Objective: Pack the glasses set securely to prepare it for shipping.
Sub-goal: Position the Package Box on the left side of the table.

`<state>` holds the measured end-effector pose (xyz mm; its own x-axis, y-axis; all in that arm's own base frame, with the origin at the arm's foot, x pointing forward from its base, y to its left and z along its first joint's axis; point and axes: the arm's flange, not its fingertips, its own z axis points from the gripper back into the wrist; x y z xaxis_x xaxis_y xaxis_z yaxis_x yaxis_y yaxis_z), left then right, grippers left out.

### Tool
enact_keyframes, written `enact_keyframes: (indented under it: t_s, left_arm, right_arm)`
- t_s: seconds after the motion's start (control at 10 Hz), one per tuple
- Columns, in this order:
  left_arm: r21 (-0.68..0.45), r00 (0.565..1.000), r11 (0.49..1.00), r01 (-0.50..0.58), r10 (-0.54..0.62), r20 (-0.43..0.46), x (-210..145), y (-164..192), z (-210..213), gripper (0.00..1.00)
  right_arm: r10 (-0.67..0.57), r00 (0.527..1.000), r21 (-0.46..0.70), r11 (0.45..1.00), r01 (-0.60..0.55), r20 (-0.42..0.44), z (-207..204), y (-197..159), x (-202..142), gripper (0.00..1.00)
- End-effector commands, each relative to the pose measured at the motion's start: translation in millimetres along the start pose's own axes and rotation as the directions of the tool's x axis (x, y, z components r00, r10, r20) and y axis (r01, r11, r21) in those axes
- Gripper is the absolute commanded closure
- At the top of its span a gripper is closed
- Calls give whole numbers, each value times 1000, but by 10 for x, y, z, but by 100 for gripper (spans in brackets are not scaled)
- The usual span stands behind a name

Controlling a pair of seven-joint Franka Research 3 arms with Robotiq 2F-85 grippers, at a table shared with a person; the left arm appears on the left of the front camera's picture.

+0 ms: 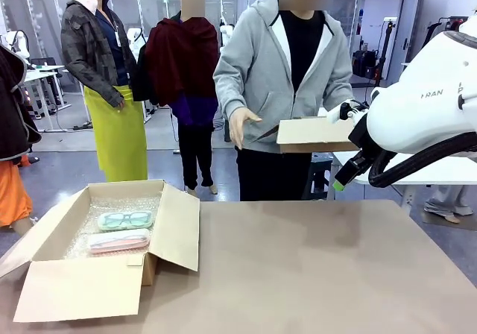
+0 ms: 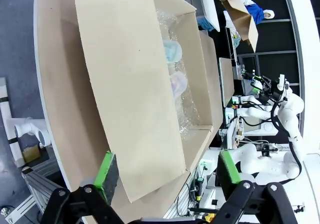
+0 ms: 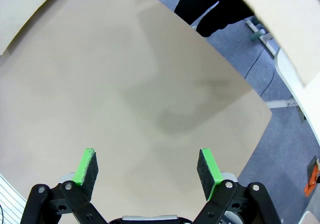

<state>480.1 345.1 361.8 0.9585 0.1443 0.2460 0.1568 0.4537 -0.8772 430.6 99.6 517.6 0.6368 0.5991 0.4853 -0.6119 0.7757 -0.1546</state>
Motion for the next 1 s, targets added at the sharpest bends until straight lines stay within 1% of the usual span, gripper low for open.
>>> enact_keyframes:
  t_s: [0.0, 0.2, 0.3, 0.4, 0.5, 0.6, 0.7, 0.8, 0.9]
  left_arm:
    - [4, 1000, 1000, 1, -1, 5, -1, -21, 33, 0]
    - [0, 1000, 1000, 0, 0, 0, 0, 0, 0, 0]
    - [15, 991, 991, 130, -130, -28, 340, -368, 27, 0]
    - [32, 964, 965, 259, -257, -62, 605, -763, -6, 0]
    - [27, 937, 940, 341, -338, -88, 767, -1112, -62, 0]
    - [73, 906, 908, 412, -401, -135, 854, -1453, -143, 0]
    - [85, 866, 867, 491, -475, -160, 867, -1820, -247, 0]
    - [108, 786, 788, 606, -573, -231, 866, -2246, -403, 0]
    - [136, 686, 685, 715, -652, -323, 839, -2678, -615, 0]
  right_arm:
    - [-9, 1000, -5, 1000, 9, -6, 3, 11, 25, 0]
    - [-9, 1000, -5, 1000, 9, -6, 3, 11, 25, 0]
    - [-9, 1000, -5, 1000, 9, -6, 3, 11, 25, 0]
    - [-9, 1000, -5, 1000, 9, -6, 3, 11, 25, 0]
    - [-9, 1000, -5, 1000, 9, -6, 3, 11, 25, 0]
    - [-9, 1000, -5, 1000, 9, -6, 3, 11, 25, 0]
    - [-9, 1000, -5, 1000, 9, -6, 3, 11, 25, 0]
    - [-9, 1000, -5, 1000, 9, -6, 3, 11, 25, 0]
    - [-9, 1000, -5, 1000, 9, -6, 3, 11, 25, 0]
